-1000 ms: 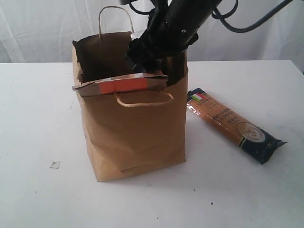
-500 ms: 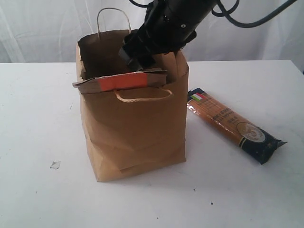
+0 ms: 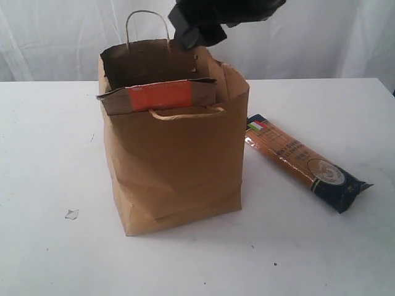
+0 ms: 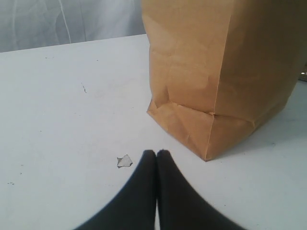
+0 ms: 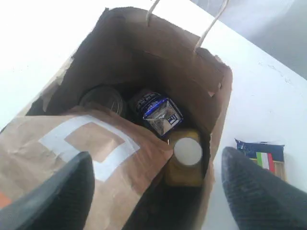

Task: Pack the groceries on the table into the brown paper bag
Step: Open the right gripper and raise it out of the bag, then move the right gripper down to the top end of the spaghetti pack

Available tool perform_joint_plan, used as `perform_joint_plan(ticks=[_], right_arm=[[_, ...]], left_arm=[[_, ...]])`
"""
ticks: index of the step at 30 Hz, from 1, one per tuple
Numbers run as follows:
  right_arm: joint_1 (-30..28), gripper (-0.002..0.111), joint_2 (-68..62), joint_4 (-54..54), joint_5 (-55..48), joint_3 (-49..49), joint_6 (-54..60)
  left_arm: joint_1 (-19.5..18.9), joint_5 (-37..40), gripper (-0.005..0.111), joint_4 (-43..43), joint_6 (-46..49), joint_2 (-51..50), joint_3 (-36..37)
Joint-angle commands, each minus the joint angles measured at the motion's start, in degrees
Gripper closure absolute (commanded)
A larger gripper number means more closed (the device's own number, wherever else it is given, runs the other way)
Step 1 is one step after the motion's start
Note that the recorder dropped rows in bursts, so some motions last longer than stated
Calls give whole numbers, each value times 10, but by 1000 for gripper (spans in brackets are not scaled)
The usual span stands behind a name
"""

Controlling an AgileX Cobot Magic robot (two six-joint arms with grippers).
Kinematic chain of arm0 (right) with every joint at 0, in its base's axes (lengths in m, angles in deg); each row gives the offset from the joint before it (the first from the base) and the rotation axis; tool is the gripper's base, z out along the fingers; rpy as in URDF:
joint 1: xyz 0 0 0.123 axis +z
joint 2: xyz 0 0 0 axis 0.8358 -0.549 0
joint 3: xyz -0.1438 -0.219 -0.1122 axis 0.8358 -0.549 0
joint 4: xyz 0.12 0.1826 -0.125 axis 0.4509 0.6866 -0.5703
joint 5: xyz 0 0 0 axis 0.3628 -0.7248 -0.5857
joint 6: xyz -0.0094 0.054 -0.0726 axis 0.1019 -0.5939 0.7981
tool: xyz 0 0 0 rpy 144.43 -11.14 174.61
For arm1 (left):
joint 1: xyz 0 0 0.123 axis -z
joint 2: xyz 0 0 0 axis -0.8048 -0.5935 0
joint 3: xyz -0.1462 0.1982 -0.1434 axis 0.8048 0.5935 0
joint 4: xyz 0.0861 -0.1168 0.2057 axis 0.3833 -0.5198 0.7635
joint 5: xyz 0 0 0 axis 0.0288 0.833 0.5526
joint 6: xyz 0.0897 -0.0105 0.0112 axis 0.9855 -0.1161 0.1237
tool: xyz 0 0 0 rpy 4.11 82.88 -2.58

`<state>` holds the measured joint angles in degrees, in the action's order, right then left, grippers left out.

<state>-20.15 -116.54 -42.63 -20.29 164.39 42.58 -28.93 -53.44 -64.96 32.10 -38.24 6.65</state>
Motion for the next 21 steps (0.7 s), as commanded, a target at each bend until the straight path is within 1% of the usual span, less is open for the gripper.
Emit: perform_joint_plan(ticks=[1,4,6,7,11,15,21], right_arm=[[0,41,81,-46,19,-72,-20],[-12,41,167,-83,34,-133,-48],[-38,41,230,-91,40,-173,-63],[-63,41,271,-92,40,-199,-67],[-107,41,350,-138,38,-253,-95],[-146,41,406,-184,5,-299,-121],[-180,41,435,-190,-42,-385,-133]], left_arm=[[-2,0,107,-2,-1,2,1],[-2,0,107,-2,-1,2,1],[-2,0,107,-2,-1,2,1],[-2,0,107,-2,-1,2,1],[-2,0,107,-2,-1,2,1],[-2,0,107,-2,-1,2,1],[-2,0,107,-2,-1,2,1]])
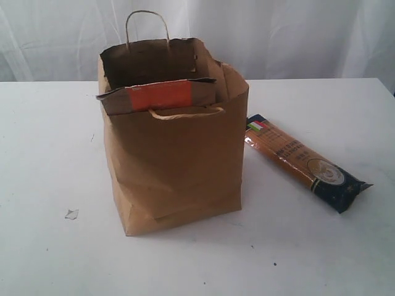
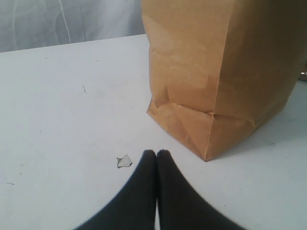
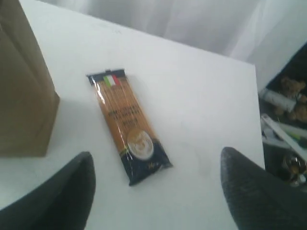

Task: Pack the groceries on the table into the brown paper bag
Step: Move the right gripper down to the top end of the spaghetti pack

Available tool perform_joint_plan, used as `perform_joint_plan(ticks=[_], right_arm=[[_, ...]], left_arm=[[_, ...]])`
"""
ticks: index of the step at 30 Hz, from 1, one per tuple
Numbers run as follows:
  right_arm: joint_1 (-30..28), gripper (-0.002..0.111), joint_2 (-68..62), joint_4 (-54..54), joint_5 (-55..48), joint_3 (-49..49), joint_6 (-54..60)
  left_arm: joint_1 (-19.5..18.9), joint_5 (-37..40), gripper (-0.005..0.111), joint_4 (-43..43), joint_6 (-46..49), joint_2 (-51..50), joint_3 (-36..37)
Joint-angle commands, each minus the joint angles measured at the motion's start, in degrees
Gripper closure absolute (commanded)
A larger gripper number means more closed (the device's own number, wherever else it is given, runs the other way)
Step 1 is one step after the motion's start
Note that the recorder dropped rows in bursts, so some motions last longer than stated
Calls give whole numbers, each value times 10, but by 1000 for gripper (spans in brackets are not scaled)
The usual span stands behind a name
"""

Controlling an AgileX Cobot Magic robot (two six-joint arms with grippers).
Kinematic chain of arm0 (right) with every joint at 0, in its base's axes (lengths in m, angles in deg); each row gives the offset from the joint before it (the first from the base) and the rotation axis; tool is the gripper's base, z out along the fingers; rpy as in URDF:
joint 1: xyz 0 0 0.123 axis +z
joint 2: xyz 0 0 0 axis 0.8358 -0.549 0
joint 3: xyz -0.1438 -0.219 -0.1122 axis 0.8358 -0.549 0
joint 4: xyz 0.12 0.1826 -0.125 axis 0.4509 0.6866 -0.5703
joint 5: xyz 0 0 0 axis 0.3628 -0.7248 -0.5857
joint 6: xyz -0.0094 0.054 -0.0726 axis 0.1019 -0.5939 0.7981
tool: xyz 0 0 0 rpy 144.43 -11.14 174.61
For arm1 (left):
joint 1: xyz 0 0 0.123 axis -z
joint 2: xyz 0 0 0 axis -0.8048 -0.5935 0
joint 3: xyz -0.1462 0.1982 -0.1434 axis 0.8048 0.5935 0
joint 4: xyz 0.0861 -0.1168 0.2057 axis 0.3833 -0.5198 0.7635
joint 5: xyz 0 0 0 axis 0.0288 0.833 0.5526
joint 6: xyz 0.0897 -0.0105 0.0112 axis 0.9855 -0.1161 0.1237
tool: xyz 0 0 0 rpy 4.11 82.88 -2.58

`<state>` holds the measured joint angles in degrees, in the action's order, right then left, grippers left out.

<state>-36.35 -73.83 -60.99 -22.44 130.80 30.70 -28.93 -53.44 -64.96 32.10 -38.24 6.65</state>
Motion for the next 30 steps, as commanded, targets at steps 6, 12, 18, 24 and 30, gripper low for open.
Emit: perform_joint_plan(ticks=[6,12,18,24,30], right_arm=[[-33,41,-27,15,10,-130,5],[-40,41,-138,32,93,-146,34],[-74,41,-244,39,146,-146,34],[-94,41,-324,39,170,-146,34],[-94,41,-359,43,174,-146,34]], left_arm=[[-2,0,107,-2,-1,2,1],[-2,0,107,-2,-1,2,1],[-2,0,107,-2,-1,2,1],[-2,0,107,-2,-1,2,1],[-2,0,107,-2,-1,2,1]])
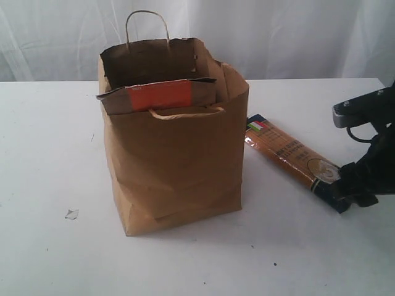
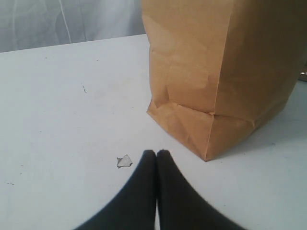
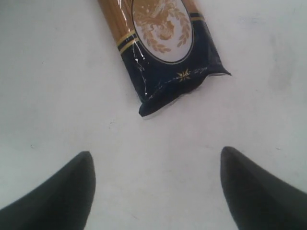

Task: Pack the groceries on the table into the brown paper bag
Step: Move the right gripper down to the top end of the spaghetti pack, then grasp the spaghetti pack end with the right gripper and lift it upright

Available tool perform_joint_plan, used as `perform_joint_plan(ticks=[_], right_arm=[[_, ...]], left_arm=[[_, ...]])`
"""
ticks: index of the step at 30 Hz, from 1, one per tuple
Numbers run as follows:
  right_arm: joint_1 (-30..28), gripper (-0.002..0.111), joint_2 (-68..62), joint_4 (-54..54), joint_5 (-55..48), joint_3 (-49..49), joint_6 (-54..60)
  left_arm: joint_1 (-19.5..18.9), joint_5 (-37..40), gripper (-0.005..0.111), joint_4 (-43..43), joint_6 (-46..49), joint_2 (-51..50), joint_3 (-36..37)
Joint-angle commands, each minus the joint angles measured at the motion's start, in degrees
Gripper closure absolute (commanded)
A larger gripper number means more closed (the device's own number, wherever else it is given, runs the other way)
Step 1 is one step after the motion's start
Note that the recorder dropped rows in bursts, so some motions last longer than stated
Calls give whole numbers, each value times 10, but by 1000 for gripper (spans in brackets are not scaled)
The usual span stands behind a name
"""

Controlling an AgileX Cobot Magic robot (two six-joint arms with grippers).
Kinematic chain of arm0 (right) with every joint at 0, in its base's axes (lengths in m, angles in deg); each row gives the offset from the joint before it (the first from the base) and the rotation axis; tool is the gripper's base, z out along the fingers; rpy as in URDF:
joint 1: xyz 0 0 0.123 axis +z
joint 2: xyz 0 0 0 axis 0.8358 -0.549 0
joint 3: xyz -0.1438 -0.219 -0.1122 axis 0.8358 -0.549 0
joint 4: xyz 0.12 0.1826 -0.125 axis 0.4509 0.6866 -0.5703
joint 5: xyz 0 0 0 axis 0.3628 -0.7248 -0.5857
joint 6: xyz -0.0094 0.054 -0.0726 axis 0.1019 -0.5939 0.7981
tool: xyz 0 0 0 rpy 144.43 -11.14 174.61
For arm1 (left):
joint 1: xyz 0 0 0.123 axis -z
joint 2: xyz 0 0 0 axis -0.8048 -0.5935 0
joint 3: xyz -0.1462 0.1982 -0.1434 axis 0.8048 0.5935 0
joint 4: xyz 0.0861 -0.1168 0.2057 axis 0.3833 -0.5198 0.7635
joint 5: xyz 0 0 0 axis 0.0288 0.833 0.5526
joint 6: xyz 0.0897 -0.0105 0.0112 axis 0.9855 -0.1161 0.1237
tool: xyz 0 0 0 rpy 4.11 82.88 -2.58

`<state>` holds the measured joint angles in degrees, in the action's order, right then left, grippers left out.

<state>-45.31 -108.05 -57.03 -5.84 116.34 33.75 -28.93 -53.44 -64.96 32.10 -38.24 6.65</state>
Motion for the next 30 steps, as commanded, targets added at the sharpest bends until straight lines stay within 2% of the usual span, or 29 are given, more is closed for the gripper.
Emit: perform_joint_plan(ticks=[1,7,16,18,21,22,24,28,30], right_arm=[[-6,41,-23,4,8,-2,3],[-13,41,-63,1,43,37,2],[-13,41,-214,17,73,196,3],[-13,41,-271,61,62,256,48],[-12,41,-345,255,36,342,234],[-12,40,-361,280,36,361,272],[-12,38,-387,281,40,390,316],[-12,22,-426,271,66,427,380],[-12,22,-449,272,66,447,380]], left_arm=[[-2,0,107,-2,-1,2,1],[-2,0,107,-2,-1,2,1],[-2,0,107,-2,-1,2,1],[-2,0,107,-2,-1,2,1],[-2,0,107,-2,-1,2,1],[-2,0,107,-2,-1,2,1],[-2,0,107,-2,-1,2,1],[-2,0,107,-2,-1,2,1],[-2,0,107,-2,-1,2,1]])
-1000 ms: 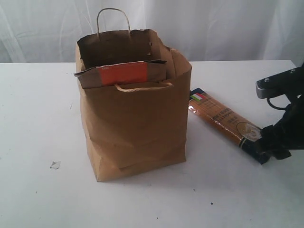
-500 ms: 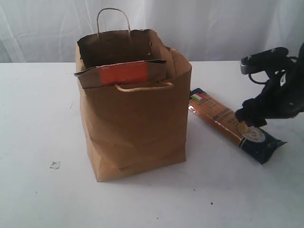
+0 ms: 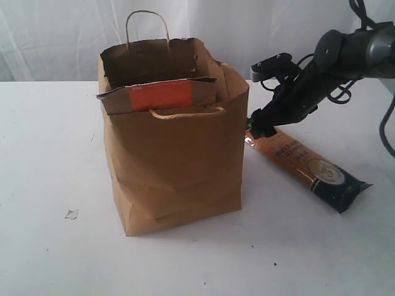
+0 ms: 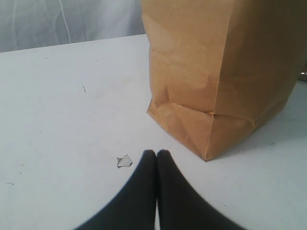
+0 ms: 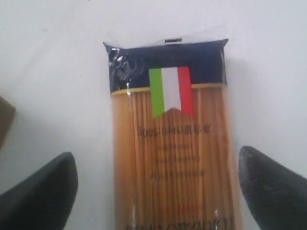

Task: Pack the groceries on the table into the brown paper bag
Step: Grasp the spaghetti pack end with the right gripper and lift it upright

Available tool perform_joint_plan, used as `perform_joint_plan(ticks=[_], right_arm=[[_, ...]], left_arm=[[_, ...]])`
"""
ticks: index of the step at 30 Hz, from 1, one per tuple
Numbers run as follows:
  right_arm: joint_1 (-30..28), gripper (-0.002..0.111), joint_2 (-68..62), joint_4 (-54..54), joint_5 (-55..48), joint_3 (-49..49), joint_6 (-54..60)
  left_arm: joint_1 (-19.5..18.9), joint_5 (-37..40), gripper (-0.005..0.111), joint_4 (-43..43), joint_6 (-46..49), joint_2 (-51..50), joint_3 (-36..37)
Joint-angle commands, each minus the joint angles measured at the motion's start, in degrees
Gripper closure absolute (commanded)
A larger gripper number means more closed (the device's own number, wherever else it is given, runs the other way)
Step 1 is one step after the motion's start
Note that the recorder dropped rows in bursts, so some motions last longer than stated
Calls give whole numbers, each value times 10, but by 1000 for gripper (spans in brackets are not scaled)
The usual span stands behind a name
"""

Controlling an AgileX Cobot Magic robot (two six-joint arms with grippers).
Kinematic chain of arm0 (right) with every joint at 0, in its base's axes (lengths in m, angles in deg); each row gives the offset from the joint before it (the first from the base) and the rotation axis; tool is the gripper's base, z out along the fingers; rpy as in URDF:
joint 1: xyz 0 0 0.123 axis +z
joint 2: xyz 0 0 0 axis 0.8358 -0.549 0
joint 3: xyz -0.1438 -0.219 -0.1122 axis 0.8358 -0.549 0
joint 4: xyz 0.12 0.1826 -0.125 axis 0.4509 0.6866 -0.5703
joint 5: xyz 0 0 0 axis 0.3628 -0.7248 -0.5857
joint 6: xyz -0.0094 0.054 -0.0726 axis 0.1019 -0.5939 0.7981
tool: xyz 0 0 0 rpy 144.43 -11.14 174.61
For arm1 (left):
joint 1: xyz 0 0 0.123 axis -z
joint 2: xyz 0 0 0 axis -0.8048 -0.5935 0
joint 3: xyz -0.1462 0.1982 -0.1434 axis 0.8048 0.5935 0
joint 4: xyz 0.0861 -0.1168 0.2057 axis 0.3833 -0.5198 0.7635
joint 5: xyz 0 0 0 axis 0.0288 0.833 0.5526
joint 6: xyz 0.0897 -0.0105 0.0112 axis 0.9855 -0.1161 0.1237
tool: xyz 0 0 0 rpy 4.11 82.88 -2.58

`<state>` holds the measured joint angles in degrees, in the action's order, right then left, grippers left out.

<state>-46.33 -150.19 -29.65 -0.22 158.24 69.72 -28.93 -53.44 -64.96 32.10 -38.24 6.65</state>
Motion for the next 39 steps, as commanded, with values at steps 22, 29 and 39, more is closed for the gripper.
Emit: perform_joint_plan(ticks=[22,29,39], right_arm=[[5,26,-152,71,6,118,64],[1,75,-153,71,-1,118,48],[-19,108,-116,72,-33,117,-17]], left_arm=[[-2,0,107,-2,-1,2,1],[-2,0,107,-2,-1,2,1],[-2,0,107,-2,-1,2,1]])
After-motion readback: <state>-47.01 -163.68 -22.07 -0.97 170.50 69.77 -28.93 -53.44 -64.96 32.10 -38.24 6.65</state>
